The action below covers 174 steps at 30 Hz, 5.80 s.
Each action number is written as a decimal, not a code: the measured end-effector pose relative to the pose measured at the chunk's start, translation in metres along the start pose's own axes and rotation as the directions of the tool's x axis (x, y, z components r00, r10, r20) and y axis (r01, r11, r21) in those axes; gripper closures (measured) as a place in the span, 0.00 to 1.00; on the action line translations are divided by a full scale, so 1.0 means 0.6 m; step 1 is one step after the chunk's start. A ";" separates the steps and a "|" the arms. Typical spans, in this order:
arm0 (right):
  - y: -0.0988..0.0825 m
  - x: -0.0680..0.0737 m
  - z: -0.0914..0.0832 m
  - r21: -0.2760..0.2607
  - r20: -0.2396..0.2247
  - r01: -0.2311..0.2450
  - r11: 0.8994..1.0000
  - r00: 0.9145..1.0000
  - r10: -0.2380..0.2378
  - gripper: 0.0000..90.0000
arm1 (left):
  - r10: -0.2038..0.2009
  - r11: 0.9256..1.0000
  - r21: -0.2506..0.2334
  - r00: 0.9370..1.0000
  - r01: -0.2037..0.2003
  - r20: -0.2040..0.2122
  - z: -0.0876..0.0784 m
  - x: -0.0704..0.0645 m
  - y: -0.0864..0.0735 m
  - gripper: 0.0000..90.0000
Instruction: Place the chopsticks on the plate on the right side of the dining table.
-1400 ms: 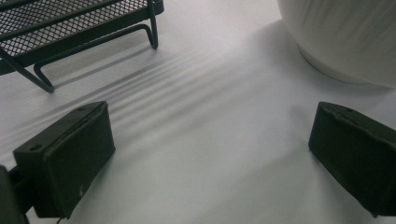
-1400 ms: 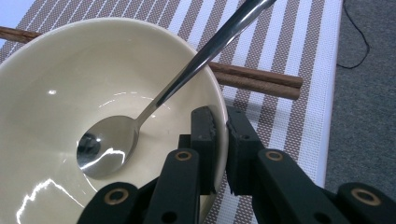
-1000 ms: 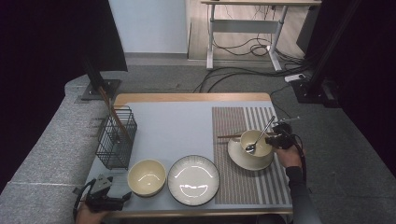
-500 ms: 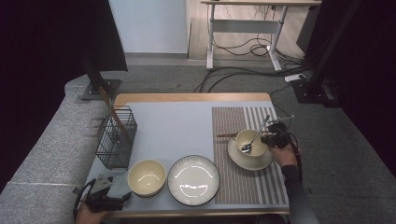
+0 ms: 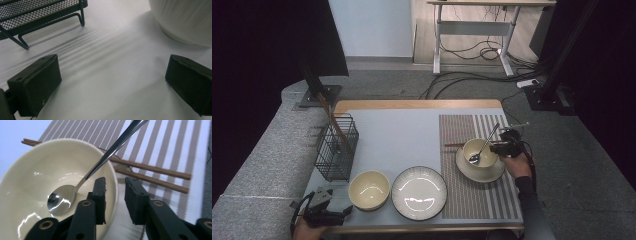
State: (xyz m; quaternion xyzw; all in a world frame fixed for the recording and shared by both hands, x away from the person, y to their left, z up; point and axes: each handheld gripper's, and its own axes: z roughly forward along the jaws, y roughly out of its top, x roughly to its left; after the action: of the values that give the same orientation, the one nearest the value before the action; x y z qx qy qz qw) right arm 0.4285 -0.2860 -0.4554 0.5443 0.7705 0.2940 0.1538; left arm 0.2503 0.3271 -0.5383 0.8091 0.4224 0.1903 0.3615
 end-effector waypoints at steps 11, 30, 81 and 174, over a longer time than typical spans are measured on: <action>-0.002 -0.043 -0.045 -0.042 0.083 0.005 0.999 0.997 -0.001 0.48 | -0.001 1.000 0.000 1.000 0.001 0.000 0.000 0.000 0.000 0.00; 0.013 -0.079 0.037 -0.080 0.276 -0.047 0.996 0.959 0.068 0.11 | -0.001 1.000 0.000 1.000 0.001 0.000 0.000 0.000 0.000 0.00; 0.030 -0.083 0.084 -0.040 0.300 -0.039 0.998 0.953 0.049 0.10 | -0.001 1.000 0.000 1.000 0.001 -0.001 0.000 0.000 0.000 0.00; -0.006 -0.014 -0.007 0.041 0.080 0.023 0.999 0.996 -0.026 0.93 | 0.001 1.000 0.001 1.000 -0.001 -0.001 0.000 0.000 0.000 0.00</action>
State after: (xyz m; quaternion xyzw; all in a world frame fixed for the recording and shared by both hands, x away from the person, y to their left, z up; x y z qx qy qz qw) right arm 0.4265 -0.2955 -0.4549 0.5492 0.7760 0.2545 0.1773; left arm 0.2504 0.3269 -0.5383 0.8095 0.4221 0.1907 0.3608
